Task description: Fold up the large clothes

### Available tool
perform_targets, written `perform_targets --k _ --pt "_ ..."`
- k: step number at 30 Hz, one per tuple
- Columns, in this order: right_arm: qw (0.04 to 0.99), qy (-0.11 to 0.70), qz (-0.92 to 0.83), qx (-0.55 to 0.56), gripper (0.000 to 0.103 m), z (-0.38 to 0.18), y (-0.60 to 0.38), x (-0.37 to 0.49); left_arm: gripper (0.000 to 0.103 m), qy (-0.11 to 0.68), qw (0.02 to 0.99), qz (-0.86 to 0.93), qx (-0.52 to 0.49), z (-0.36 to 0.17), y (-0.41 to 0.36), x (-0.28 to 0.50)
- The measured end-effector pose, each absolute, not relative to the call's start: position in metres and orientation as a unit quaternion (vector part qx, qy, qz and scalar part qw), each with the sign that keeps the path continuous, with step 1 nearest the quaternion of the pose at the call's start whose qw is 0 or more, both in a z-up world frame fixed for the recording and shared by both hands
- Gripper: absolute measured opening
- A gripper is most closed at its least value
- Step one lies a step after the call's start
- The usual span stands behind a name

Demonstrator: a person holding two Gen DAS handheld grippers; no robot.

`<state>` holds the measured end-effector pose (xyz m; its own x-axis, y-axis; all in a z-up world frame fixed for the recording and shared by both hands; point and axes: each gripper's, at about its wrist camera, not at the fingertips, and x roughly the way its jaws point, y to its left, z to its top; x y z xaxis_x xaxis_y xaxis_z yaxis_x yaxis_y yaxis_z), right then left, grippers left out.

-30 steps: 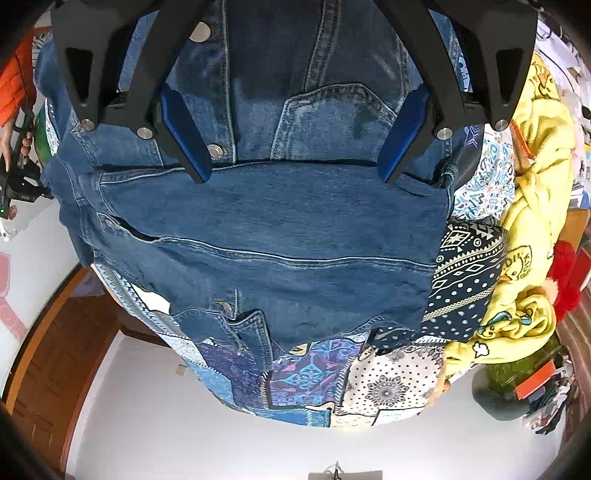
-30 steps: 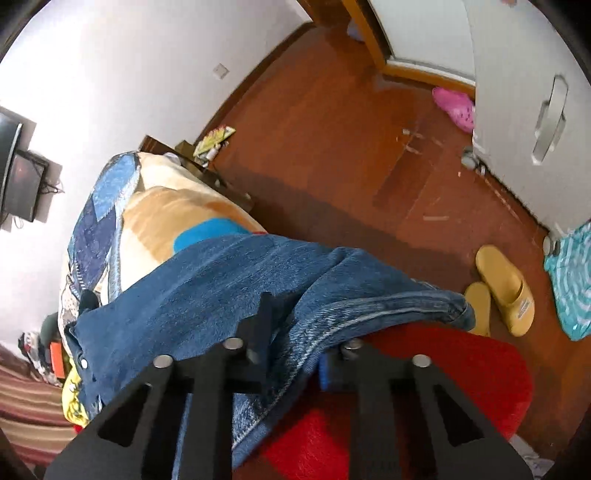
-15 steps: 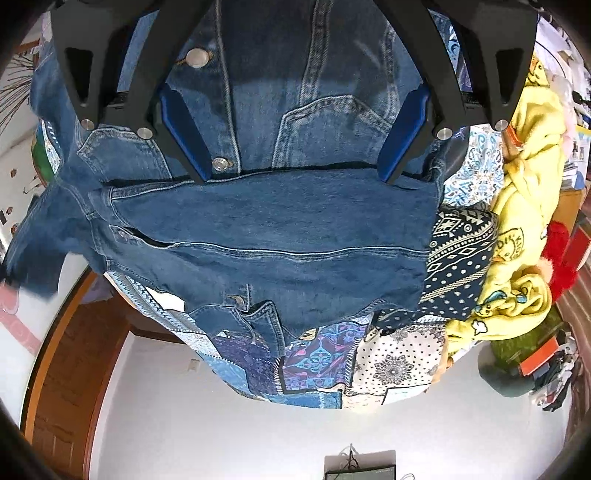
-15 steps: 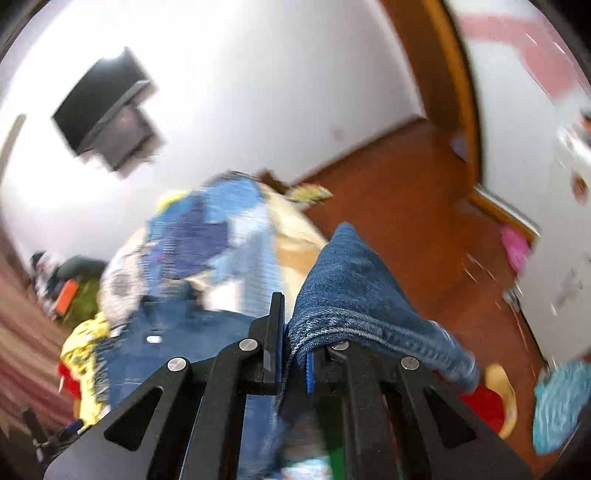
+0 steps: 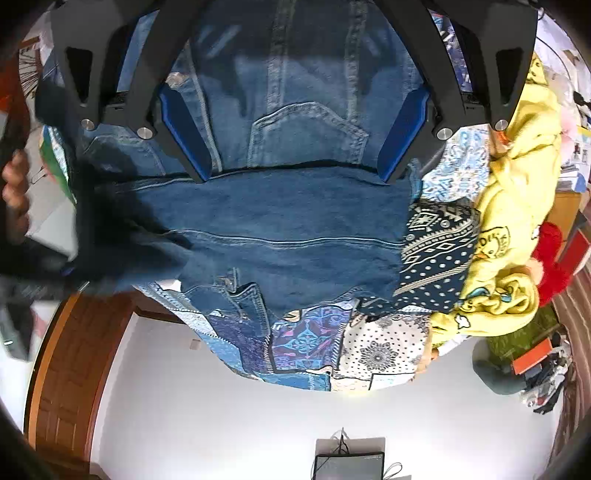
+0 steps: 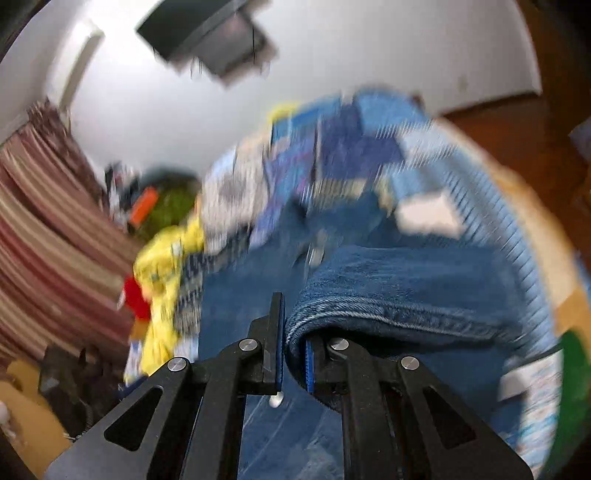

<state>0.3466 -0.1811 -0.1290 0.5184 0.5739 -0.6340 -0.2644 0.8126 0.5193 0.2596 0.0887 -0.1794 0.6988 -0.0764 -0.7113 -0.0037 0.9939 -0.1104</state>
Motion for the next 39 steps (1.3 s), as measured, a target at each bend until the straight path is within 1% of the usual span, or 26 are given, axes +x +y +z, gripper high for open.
perform_targets --k 4,10,11,13,14,15,16,20,23,25,29,32,34,39 --pt "0.818 0.506 0.243 0.13 0.01 -0.18 -0.141 0.349 0.091 0.397 0.916 -0.02 -0.05 -0.186 0.096 0.254" --pt "0.781 0.57 0.232 0.105 0.013 -0.215 -0.133 0.339 0.091 0.401 0.915 -0.01 -0.037 -0.187 0.094 0.252" --pt "0.777 0.574 0.234 0.112 0.016 -0.212 -0.137 0.335 0.091 0.399 0.916 -0.012 -0.037 -0.185 0.093 0.253" --pt "0.764 0.584 0.243 0.126 0.029 -0.211 -0.147 0.333 0.091 0.396 0.917 -0.016 -0.033 -0.181 0.086 0.255" --pt "0.762 0.585 0.246 0.128 0.032 -0.208 -0.154 0.329 0.091 0.395 0.918 -0.019 -0.029 -0.178 0.082 0.257" --pt "0.765 0.582 0.247 0.126 0.038 -0.206 -0.158 0.327 0.091 0.394 0.918 -0.023 -0.024 -0.176 0.077 0.259" --pt "0.77 0.576 0.247 0.122 0.042 -0.201 -0.161 0.325 0.091 0.393 0.919 -0.026 -0.02 -0.174 0.073 0.262" --pt "0.796 0.543 0.246 0.105 0.051 -0.18 -0.18 0.315 0.091 0.386 0.921 -0.046 0.003 -0.16 0.046 0.275" --pt "0.829 0.503 0.224 0.103 0.058 -0.16 -0.208 0.307 0.092 0.378 0.923 -0.064 0.028 -0.149 0.018 0.288" --pt "0.85 0.477 0.201 0.1 0.065 -0.15 -0.226 0.302 0.092 0.372 0.924 -0.083 0.043 -0.142 -0.004 0.297" --pt "0.889 0.43 0.138 0.073 0.071 -0.134 -0.261 0.292 0.096 0.369 0.918 -0.128 0.063 -0.136 -0.048 0.314" --pt "0.903 0.414 0.105 0.057 0.074 -0.13 -0.285 0.285 0.097 0.382 0.906 -0.159 0.087 -0.144 -0.082 0.331" --pt "0.905 0.412 0.093 0.058 0.076 -0.134 -0.297 0.283 0.097 0.4 0.893 -0.178 0.105 -0.156 -0.103 0.341" --pt "0.898 0.429 0.069 0.062 0.076 -0.16 -0.313 0.283 0.096 0.43 0.87 -0.179 0.163 -0.197 -0.143 0.359"
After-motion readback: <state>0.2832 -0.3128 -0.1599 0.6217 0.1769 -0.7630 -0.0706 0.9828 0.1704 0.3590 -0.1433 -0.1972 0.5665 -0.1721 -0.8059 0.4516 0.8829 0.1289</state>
